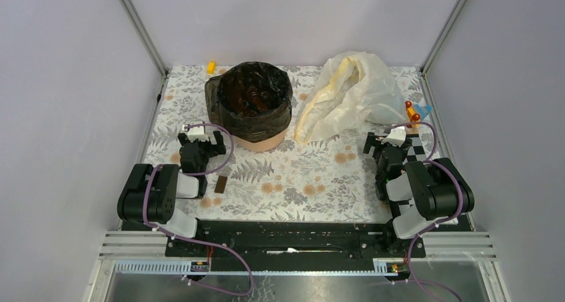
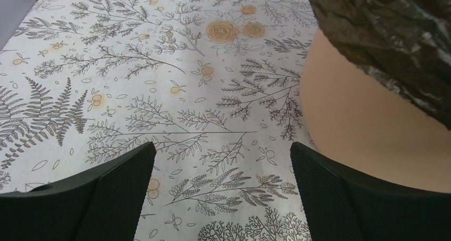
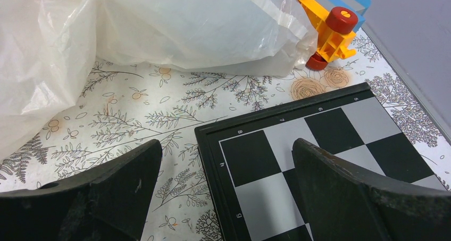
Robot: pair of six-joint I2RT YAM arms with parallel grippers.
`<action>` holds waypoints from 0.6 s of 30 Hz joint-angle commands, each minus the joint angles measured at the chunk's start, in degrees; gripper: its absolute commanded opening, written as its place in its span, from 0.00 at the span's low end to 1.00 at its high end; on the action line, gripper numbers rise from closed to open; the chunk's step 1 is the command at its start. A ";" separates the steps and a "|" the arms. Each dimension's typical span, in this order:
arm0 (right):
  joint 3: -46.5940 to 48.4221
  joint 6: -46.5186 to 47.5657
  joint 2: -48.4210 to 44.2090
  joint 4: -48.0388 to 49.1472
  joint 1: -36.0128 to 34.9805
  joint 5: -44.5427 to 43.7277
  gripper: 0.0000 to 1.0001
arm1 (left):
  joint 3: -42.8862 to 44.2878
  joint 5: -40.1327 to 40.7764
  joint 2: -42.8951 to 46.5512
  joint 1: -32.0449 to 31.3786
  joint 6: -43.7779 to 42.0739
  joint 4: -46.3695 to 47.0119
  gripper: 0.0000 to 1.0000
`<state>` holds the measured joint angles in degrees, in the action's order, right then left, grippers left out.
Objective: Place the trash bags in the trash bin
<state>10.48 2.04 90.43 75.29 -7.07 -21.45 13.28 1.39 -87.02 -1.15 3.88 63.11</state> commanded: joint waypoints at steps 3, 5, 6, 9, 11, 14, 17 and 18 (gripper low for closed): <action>0.51 -0.37 -1.05 2.19 0.22 0.06 1.00 | 1.49 -1.12 0.00 -0.13 -0.76 3.77 0.99; 0.51 -0.37 -1.05 2.21 0.22 0.08 1.00 | 1.49 -0.84 0.02 -0.32 -0.88 3.77 0.99; 0.51 -0.37 -1.05 2.22 0.22 0.09 1.00 | 1.49 -0.66 0.01 -0.42 -0.89 3.75 0.99; 0.46 -0.37 -1.09 2.23 0.22 0.08 1.00 | 1.49 -0.60 0.08 -0.43 -0.98 3.77 0.99; 0.48 -0.37 -1.05 2.18 0.23 0.07 1.00 | 1.42 -0.51 0.06 -0.52 -0.98 3.77 0.99; 0.51 -0.37 -1.05 2.20 0.26 0.04 1.00 | 1.40 -0.42 0.06 -0.57 -0.98 3.77 0.99; 0.51 -0.37 -1.05 2.16 0.22 0.01 1.00 | 1.49 -0.42 -0.01 -0.61 -1.13 3.77 0.99; 0.51 -0.37 -1.06 2.21 0.24 0.05 1.00 | 1.49 -0.42 0.01 -0.61 -1.15 3.77 0.99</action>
<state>10.48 2.04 90.43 75.29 -7.07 -21.43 13.30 1.39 -87.02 -1.54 3.42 63.13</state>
